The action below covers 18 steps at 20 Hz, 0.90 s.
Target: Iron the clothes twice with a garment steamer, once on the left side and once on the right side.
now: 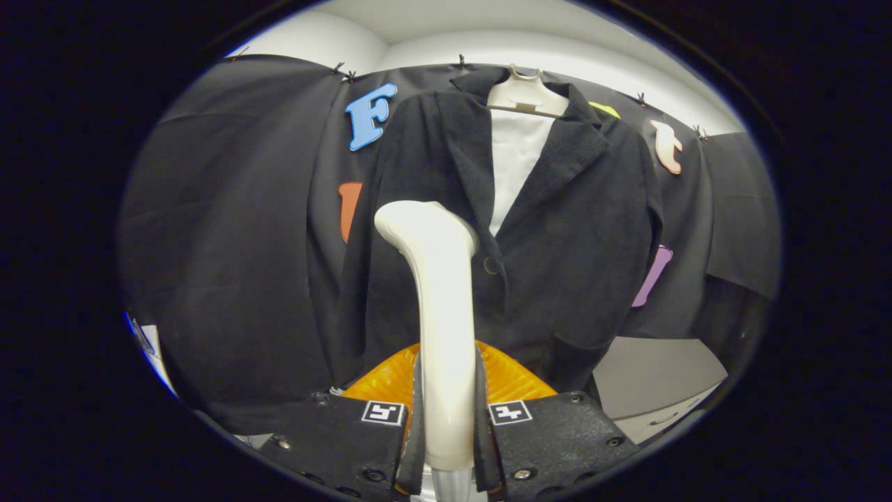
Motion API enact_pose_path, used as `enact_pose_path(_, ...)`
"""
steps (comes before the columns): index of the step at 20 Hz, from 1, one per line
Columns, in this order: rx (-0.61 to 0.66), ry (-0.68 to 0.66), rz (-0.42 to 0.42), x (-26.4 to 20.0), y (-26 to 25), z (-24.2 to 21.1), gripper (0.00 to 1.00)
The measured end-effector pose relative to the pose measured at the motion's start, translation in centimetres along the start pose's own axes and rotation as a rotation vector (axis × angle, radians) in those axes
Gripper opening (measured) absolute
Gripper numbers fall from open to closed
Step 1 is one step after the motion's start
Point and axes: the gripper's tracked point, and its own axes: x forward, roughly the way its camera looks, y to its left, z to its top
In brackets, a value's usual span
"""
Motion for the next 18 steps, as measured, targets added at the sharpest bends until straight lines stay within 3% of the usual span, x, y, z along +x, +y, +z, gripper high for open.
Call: enact_pose_path(18,-0.1,0.092,-0.116,1.0,1.7,-10.3,0.31)
